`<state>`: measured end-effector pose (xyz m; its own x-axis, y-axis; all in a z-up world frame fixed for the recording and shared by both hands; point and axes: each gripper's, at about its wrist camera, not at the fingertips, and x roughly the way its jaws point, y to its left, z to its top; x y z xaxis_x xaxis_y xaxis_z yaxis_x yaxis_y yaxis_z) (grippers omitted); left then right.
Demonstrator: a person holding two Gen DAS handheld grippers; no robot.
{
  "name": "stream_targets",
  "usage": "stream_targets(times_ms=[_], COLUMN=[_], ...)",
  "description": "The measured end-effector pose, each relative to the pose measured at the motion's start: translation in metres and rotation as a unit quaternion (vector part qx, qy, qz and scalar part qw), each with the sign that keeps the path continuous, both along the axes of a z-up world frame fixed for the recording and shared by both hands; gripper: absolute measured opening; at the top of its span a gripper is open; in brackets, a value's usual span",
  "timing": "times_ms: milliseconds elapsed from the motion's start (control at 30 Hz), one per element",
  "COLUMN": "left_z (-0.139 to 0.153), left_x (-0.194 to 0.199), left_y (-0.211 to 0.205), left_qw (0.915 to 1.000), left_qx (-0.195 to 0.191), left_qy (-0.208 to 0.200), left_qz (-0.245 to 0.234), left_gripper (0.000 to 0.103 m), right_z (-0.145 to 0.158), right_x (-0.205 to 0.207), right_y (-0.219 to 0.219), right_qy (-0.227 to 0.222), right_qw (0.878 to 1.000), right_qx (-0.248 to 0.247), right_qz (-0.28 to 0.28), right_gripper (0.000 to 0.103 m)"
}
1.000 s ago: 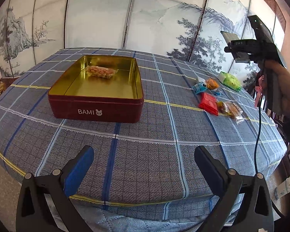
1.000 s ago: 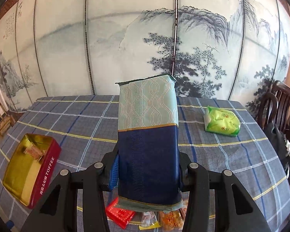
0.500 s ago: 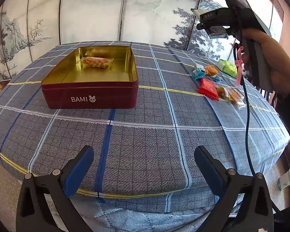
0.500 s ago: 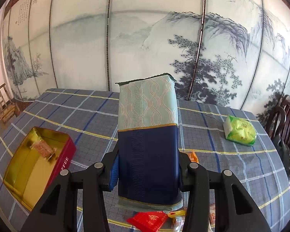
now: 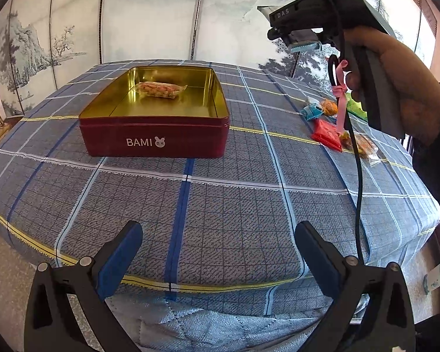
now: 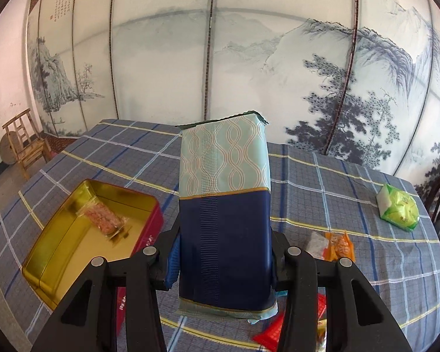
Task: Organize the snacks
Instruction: 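Carry the navy-and-mint pack over the gold tin with the right tool, then lower the navy-and-mint pack into the tin and open the right tool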
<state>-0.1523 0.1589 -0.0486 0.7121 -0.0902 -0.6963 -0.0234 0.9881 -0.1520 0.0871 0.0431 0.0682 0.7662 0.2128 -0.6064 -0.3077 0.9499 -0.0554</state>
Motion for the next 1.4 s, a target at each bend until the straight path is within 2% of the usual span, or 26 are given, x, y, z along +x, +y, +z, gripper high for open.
stream_targets(times_ms=[167, 333, 500, 633, 900, 1133, 1400], left_z=[-0.002, -0.003, -0.003, -0.004, -0.009, -0.011, -0.013], left_x=[-0.003, -0.004, -0.008, -0.009, -0.012, -0.016, -0.017], left_y=[0.006, 0.011, 0.015, 0.024, 0.041, 0.049, 0.054], left_qw=[1.0, 0.9999, 0.9998, 0.9995, 0.9986, 0.9983, 0.998], left_qx=[-0.005, -0.009, -0.011, -0.016, -0.031, -0.035, -0.037], left_qy=[0.002, 0.002, 0.0, 0.001, 0.003, 0.002, 0.005], left_qz=[0.007, 0.01, 0.014, 0.027, 0.041, 0.046, 0.052], left_gripper=[0.103, 0.103, 0.103, 0.103, 0.103, 0.103, 0.103], right_z=[-0.006, -0.015, -0.026, -0.041, -0.071, -0.096, -0.105], right_x=[-0.005, -0.005, -0.015, -0.017, -0.027, -0.032, -0.033], right_y=[0.026, 0.055, 0.089, 0.111, 0.152, 0.174, 0.181], right_qy=[0.01, 0.047, 0.06, 0.075, 0.132, 0.174, 0.191], right_qw=[1.0, 0.996, 0.991, 0.988, 0.973, 0.965, 0.962], right_qx=[-0.003, 0.01, -0.006, -0.021, -0.026, -0.027, -0.03], right_qz=[0.026, 0.073, 0.117, 0.131, 0.185, 0.193, 0.193], right_gripper=[0.046, 0.046, 0.046, 0.046, 0.046, 0.046, 0.046])
